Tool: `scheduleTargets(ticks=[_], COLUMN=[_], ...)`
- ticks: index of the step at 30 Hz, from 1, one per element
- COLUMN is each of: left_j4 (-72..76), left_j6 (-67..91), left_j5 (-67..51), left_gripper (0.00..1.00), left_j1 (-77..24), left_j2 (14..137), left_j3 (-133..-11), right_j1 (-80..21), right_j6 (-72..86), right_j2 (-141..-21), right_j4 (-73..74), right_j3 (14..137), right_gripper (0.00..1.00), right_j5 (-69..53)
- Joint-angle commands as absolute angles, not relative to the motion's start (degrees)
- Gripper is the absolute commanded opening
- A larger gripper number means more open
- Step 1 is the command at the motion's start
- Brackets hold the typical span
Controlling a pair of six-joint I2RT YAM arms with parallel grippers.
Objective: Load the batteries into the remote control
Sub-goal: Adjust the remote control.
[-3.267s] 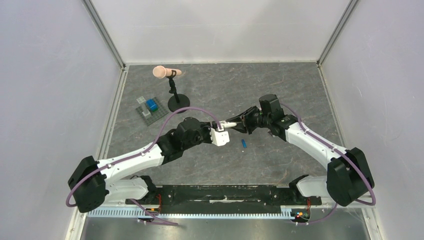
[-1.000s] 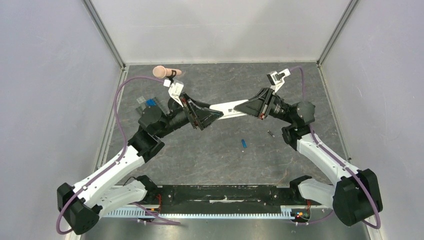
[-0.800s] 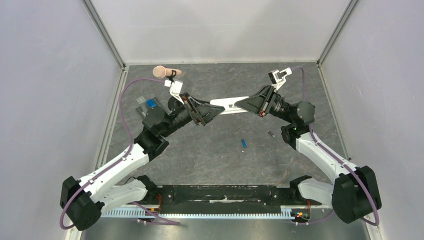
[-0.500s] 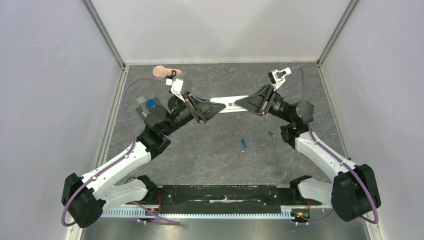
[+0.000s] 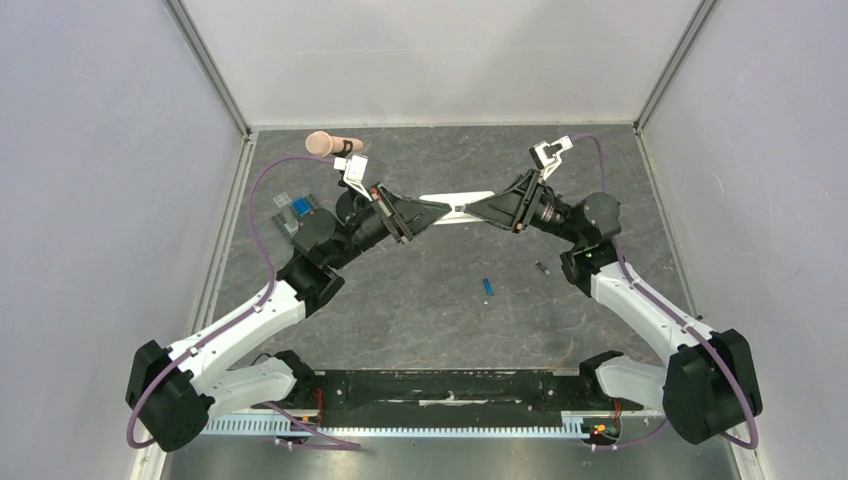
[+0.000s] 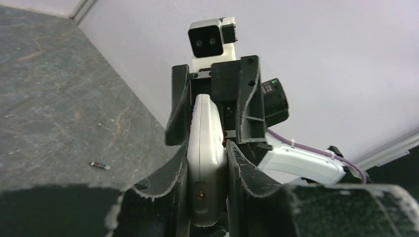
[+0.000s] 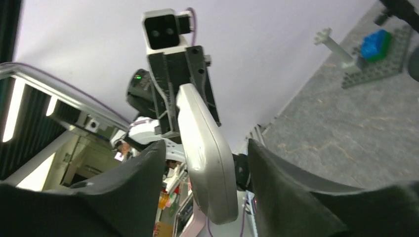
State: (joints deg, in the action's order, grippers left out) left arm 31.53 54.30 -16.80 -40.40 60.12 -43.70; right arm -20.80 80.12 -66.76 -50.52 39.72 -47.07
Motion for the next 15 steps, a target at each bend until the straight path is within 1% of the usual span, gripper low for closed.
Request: scheduleTargets(ticks=[1, 2, 4, 5, 8, 11, 15], left_j4=[27.89, 25.87, 22.56, 20.95, 16.43, 13.87, 12.62], left_j6=[47.62, 45.93, 43.42, 42.36, 40.16, 39.6, 39.84], left_j5=[-13.38, -12.8, -11.61, -11.33, -11.54, -11.56, -11.51], left_gripper=[0.02, 0.02, 0.02, 0.02, 0.02, 0.02, 0.02], left_j1=[-39.9, -39.87, -39.73, -39.65, -39.55, -39.56, -39.55], left_j2=[58.29, 57.81, 56.97, 56.6, 56.53, 56.7, 57.49], left_j3=[-43.91, -44.07, -44.17, -44.4, -45.87, -46.98, -47.89], right_j1=[-20.45, -19.98, -18.85, -18.18, -17.49, -17.49, -17.91], right_j6=[67.3, 62.94, 57.16, 55.68, 53.97, 50.8, 45.06], right_j2=[-63.78, -63.13, -62.19, -61.68, -60.52, -60.15, -59.48], right_j4=[-30.19, -23.02, -13.57, -10.87, -9.07, -4.49, 3.45], right_j3=[45.8, 47.46, 49.63, 50.0, 49.72, 51.37, 54.49], right_gripper=[0.72, 0.75, 0.77, 0.77, 0.75, 0.69, 0.52], right_j5=[-44.84, -42.99, -39.22, -38.34, -38.06, -36.48, -31.88])
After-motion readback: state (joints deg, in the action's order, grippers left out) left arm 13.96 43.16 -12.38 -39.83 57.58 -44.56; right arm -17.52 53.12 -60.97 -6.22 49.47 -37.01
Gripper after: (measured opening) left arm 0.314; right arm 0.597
